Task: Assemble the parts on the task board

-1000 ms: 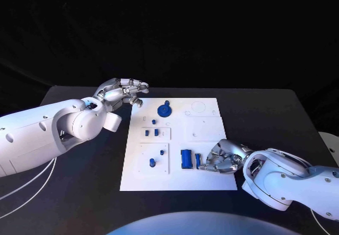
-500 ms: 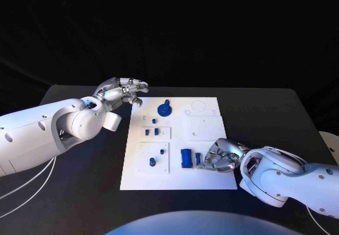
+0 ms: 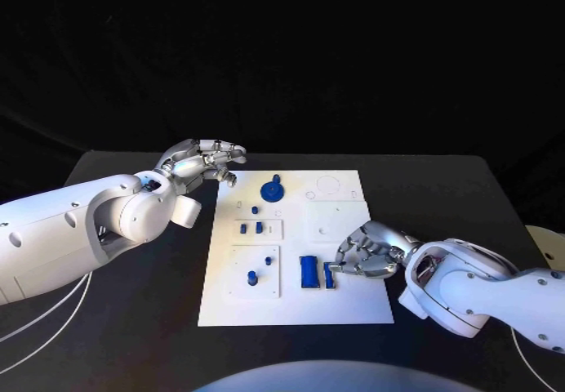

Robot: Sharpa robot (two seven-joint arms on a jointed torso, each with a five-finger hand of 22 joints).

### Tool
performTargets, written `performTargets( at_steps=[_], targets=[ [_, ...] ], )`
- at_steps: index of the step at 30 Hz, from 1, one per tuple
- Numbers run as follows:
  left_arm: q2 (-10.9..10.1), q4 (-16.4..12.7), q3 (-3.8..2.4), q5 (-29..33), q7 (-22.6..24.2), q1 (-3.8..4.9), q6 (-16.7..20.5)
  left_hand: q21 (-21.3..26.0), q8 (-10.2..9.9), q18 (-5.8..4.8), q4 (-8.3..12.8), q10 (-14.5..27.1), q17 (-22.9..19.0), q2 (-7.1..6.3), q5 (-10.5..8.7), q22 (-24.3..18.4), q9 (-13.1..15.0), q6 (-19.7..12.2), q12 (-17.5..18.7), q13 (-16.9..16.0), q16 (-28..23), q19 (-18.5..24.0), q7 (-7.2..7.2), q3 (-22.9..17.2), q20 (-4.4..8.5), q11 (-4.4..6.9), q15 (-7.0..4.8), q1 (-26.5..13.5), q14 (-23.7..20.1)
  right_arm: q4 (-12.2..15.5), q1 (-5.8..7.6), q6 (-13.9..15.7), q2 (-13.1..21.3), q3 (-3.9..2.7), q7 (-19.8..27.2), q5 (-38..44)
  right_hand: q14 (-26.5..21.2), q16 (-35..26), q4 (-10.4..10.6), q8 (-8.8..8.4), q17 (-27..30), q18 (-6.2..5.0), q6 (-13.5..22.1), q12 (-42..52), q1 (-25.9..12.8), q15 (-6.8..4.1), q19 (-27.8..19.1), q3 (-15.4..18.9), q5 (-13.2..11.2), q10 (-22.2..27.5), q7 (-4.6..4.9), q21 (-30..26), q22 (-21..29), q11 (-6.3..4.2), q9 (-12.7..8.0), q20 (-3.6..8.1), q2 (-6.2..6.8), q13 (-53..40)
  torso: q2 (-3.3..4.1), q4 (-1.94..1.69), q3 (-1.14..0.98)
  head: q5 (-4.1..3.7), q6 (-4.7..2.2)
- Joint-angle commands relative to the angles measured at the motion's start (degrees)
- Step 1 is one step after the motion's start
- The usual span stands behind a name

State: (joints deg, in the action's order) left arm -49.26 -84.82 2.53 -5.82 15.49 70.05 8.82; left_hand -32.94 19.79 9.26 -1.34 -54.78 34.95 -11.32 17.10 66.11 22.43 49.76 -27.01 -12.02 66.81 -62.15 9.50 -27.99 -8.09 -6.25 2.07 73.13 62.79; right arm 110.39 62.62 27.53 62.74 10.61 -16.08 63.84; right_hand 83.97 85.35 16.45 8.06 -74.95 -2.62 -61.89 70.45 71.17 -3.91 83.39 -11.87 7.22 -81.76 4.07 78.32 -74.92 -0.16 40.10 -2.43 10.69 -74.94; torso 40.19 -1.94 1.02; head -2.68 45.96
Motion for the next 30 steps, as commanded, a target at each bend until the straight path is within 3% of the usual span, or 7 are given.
performTargets(
  at_steps=[1, 7, 10, 14, 25, 26, 30],
  targets=[
    [0.3, 0.1, 0.06, 1.7, 2.9, -0.40, 1.5, 1.5, 0.4, 1.06, -0.3, 0.4, -1.6, 0.02, -1.49, -0.6, 0.1, -0.6, -0.6, -0.1, -1.8, 1.3, -0.12, 0.2, -0.08, 0.13, 0.13, -0.8, -2.3, -3.9, 1.38, 3.6, -1.0, -0.07, 18.9, -18.3, 2.1, -3.6, -0.1, -0.49, -0.6, -2.23, 2.0, -12.3, 2.6, 0.75, -4.4, -1.6, 0.0, 6.3, 0.81, -9.7, -7.6, 0.69, 0.1, -0.66, 0.02, 3.4, -1.27, 0.33, 0.54, -0.33, -1.65],
    [1.7, 2.0, 0.12, 3.9, 6.1, -1.42, 5.3, 9.8, 0.8, 0.94, -1.0, -1.1, -8.4, -0.31, -5.04, -5.6, -0.1, -0.7, 0.5, 1.8, -13.5, 6.0, -0.03, -0.4, -0.83, -0.18, 0.96, -0.8, -8.8, -15.2, 3.27, 1.5, -5.7, -0.39, 30.9, -35.5, -10.9, -26.6, -2.1, -0.35, 26.8, -7.58, 7.1, -36.8, 7.7, 2.78, -21.4, -8.6, 0.4, 20.1, 3.07, -42.5, 6.5, 2.85, -0.7, -2.60, 0.67, 22.3, -2.50, 0.49, 0.74, -0.90, -5.05],
    [3.4, 4.8, 0.13, 5.7, 7.9, -2.07, 7.2, 16.0, -0.5, 0.45, -1.7, -1.5, -13.2, -0.45, -6.14, -10.0, -1.0, -1.8, 3.8, 4.3, -23.4, 10.8, 0.77, -0.9, -2.22, -1.34, 2.76, -1.0, -12.6, -23.0, 3.66, -0.6, -9.8, -0.71, 35.4, -42.4, -18.6, -39.8, -2.7, -0.69, 35.8, -7.63, 8.5, -44.9, 8.7, 4.74, -25.5, -13.1, 0.0, 23.8, 4.57, -50.1, 12.0, 4.54, -2.2, -4.08, 1.57, 30.4, -3.40, 0.61, 0.56, -0.97, -7.00],
    [6.5, 9.8, 0.12, 8.1, 10.2, -2.89, 9.5, 27.1, -3.3, 0.38, -2.7, -0.5, -19.6, -0.82, -6.84, -20.8, -3.1, -3.6, 11.6, 8.4, -40.0, 19.6, 1.44, 0.2, -5.69, -2.51, 6.07, -0.7, -17.6, -34.6, 3.85, -3.6, -16.3, -1.19, 40.1, -50.3, -28.2, -60.6, -5.5, -2.48, 45.8, -7.23, 9.7, -60.1, 7.1, 9.56, -32.0, -19.6, -0.1, 25.5, 7.63, -64.2, 25.3, 8.85, -6.4, -8.87, 2.40, 48.6, -4.20, 0.73, 0.29, -1.00, -9.89],
    [10.5, 16.6, 0.06, 9.8, 12.4, -4.64, 11.1, 29.3, -5.3, 1.15, -3.5, 1.7, -24.2, 0.29, -5.85, -29.5, -5.5, -4.3, 18.0, 8.4, -49.4, 23.9, 1.04, 4.8, -7.70, -2.08, 7.17, -0.2, -20.7, -48.5, 3.29, -8.3, -24.5, -1.76, 43.5, -55.6, -28.3, -73.2, -13.0, -2.96, 53.5, -7.83, 10.0, -66.7, 1.9, 11.62, -28.7, -18.8, 0.5, 24.7, 8.54, -73.6, 42.3, 10.23, -13.2, -11.26, -0.21, 65.3, -4.34, 0.49, -0.40, -0.56, -13.38],
    [10.0, 15.9, 0.12, 7.9, 9.6, -4.43, 9.5, 32.9, -19.8, -9.26, 1.3, 54.8, -35.0, 11.32, -17.10, -66.1, -22.4, -49.8, 27.0, 12.0, -66.8, 62.2, -9.50, 28.0, 8.09, 6.25, -2.07, -22.2, -62.8, -47.8, 3.55, -4.0, -23.8, -1.75, 39.8, -51.7, -84.0, -85.4, -16.5, -8.06, 74.9, 2.62, 61.9, -70.4, -19.7, 3.91, -83.4, 11.9, -7.2, 81.8, -4.07, -78.3, 74.9, 0.16, -40.1, 2.43, -10.69, 74.9, -4.30, 0.63, -0.12, -0.76, -12.68],
    [9.7, 15.0, 0.00, 7.8, 9.8, -4.67, 10.7, 32.9, -19.8, -9.26, 1.3, 54.8, -35.0, 11.32, -17.10, -66.1, -22.4, -49.8, 27.0, 12.0, -66.8, 62.2, -9.50, 28.0, 8.09, 6.25, -2.07, -27.7, -62.8, -46.7, 3.31, -3.2, -23.6, -2.12, 40.1, -52.2, -84.0, -85.4, -16.5, -8.06, 74.9, 2.62, 61.9, -70.4, -25.7, 3.91, -83.4, 11.9, -7.2, 81.8, -4.07, -78.3, 74.9, 0.16, -40.1, 2.43, -10.69, 74.9, -4.86, 0.79, -0.23, -0.35, -12.55]
  ],
)
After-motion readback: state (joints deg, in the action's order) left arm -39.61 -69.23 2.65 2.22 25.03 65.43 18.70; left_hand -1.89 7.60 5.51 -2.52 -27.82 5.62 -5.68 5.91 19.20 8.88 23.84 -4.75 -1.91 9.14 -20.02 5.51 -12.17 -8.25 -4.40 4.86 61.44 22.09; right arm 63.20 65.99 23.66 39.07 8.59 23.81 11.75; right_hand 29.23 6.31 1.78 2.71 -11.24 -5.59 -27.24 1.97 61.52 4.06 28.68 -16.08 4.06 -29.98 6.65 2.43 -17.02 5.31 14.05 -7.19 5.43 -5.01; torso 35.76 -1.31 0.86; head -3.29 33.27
